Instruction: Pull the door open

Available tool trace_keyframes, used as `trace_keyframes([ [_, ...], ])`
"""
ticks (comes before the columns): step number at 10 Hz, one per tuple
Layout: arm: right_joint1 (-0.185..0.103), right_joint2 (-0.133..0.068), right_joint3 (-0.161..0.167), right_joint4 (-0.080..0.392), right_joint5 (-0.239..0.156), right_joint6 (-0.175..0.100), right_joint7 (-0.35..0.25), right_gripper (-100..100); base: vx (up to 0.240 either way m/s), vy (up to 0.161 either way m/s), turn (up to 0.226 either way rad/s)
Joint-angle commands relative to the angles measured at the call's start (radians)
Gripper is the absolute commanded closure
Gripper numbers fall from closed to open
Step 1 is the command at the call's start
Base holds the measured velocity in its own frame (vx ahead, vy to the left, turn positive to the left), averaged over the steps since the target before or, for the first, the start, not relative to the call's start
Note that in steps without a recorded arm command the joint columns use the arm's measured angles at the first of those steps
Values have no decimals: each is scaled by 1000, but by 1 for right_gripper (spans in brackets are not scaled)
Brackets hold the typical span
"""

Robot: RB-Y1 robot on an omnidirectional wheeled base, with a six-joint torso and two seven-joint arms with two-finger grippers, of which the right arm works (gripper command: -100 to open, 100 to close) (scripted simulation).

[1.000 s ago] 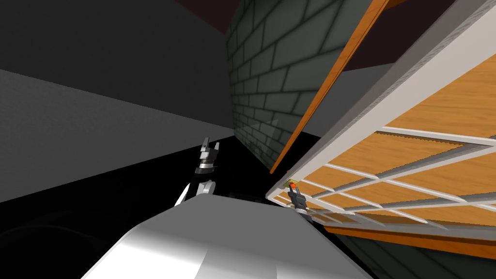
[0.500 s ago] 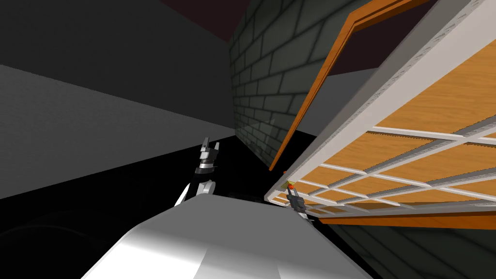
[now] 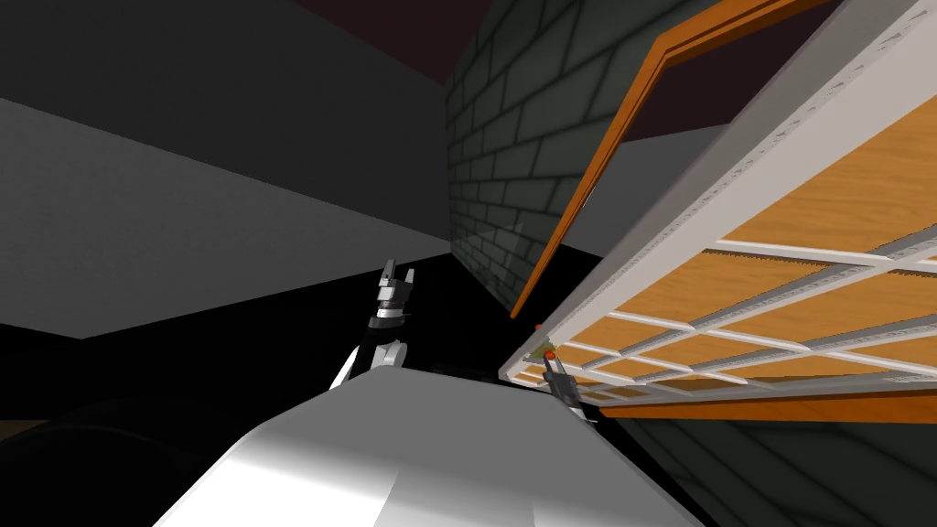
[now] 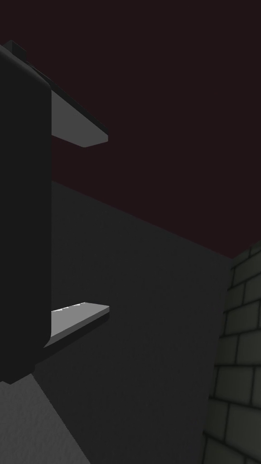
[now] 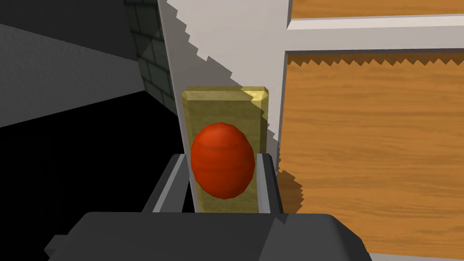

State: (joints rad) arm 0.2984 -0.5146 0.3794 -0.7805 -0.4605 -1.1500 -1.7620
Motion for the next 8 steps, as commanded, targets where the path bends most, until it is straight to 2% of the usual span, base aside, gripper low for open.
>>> trace_keyframes([
  [1, 0, -6, 10, 18, 9, -23, -15, 100, -210, -55, 127],
  [3, 2, -15, 20, 28, 18, -43, -27, 100, -201, -33, 101],
  [4, 0, -13, 16, 25, 15, -34, -22, 100, -83, -13, 19],
  [8, -4, -18, 26, 48, 23, -55, -38, 100, -204, -54, 151],
])
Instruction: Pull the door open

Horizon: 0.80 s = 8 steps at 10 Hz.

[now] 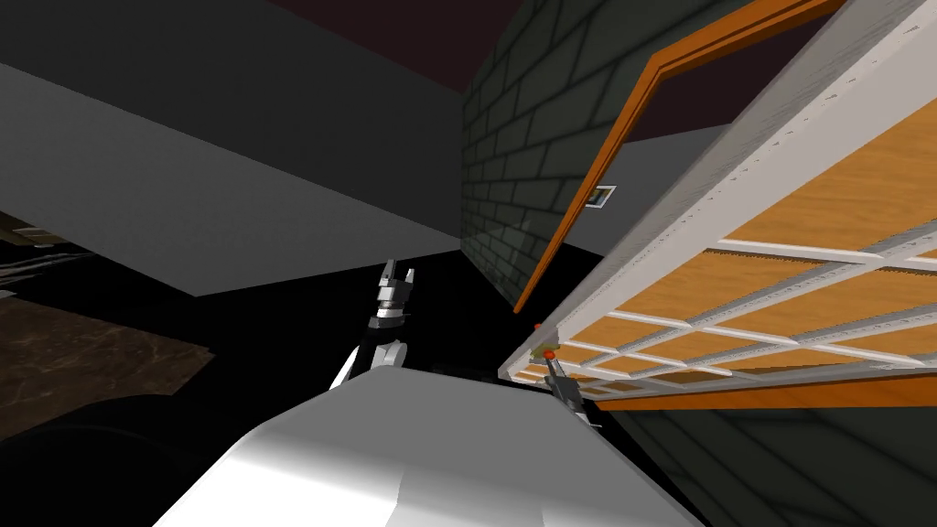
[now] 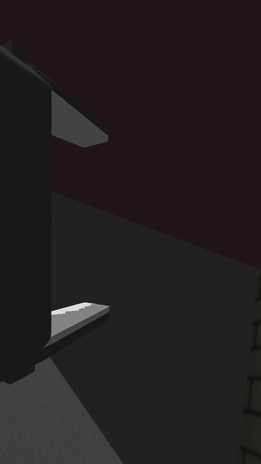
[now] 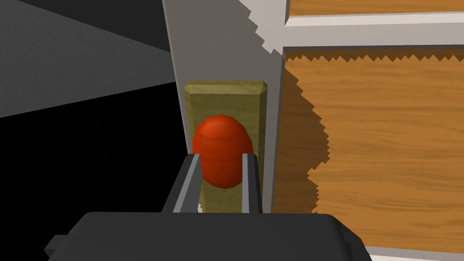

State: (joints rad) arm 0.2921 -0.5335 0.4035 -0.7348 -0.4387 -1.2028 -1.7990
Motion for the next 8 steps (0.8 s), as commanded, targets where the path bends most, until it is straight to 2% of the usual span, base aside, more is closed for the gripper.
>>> trace_keyframes([
  [1, 1, -1, 4, 7, 3, -8, -5, 100, -199, -58, 117],
  [2, 13, 0, -3, 7, -4, -15, -2, -100, -195, 34, -105],
  [4, 26, 1, -8, 8, -11, -24, -1, -100, -207, 83, -145],
  [5, 23, 1, -7, 4, -9, -19, 0, -100, -93, 45, -32],
  [8, -1, 14, -20, 6, -16, 6, 11, -100, 161, -2, 57],
])
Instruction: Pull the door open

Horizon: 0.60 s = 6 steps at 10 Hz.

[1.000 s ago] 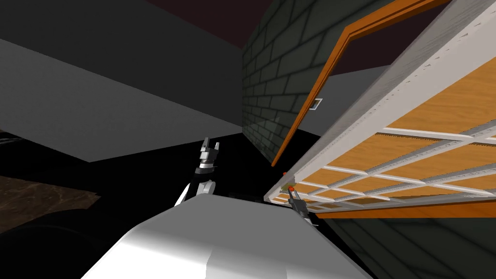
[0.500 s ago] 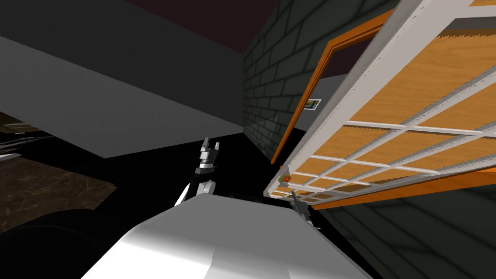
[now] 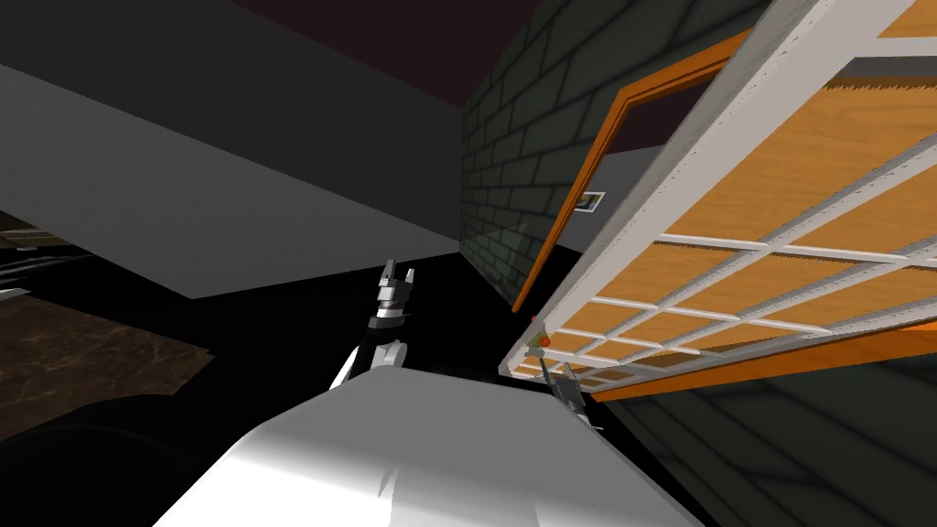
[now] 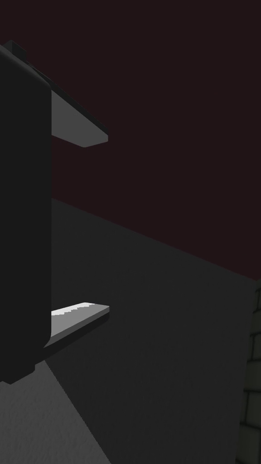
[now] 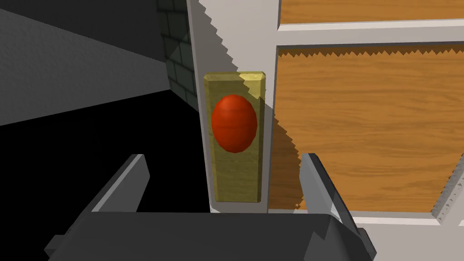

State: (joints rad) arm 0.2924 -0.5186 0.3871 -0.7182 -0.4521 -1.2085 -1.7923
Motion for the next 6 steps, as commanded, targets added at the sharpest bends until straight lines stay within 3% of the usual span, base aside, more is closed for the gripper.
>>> trace_keyframes([
  [1, -13, 5, -9, -10, -5, 24, 8, -100, 249, -19, 64],
  [2, -21, 9, -14, -9, -7, 32, 12, -100, 271, -23, 64],
  [3, -20, 7, -10, 1, -5, 20, 6, -100, 120, -10, 12],
  [4, -20, 7, -10, 1, -5, 20, 6, 100, -16, 1, -19],
  [6, -20, 7, -10, 1, -5, 20, 6, 100, -39, 1, 12],
])
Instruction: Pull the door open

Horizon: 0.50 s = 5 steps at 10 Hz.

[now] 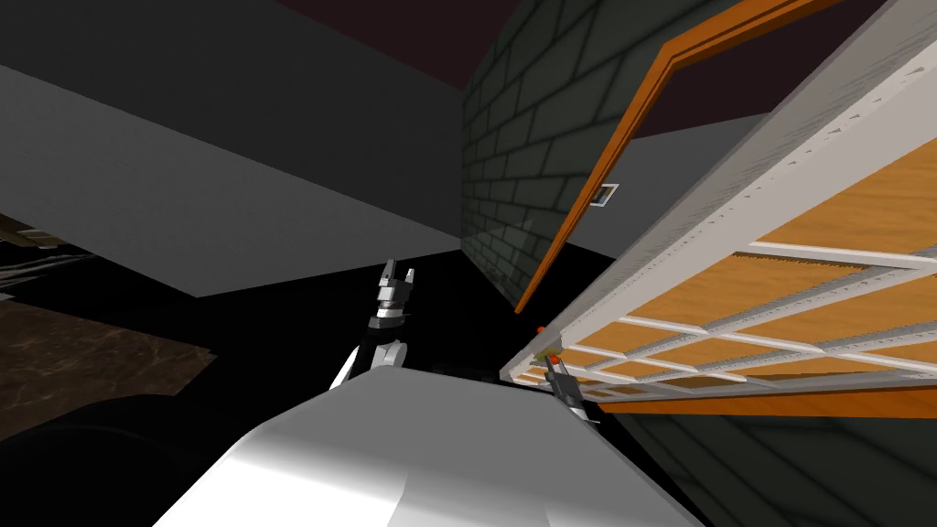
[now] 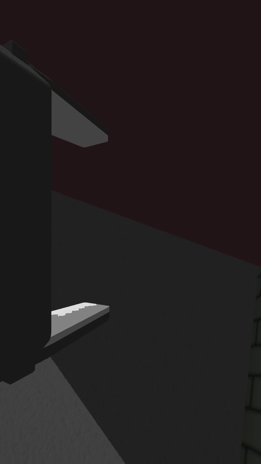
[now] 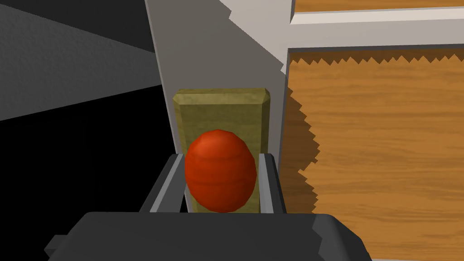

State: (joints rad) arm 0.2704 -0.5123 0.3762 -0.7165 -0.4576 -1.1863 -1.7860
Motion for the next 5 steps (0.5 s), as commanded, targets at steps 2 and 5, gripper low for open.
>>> trace_keyframes([
  [2, 2, 1, 1, -1, 0, -2, 0, 100, -17, 0, -4],
  [5, 1, -5, 11, 9, 10, -11, -10, 100, -92, -36, 71],
])
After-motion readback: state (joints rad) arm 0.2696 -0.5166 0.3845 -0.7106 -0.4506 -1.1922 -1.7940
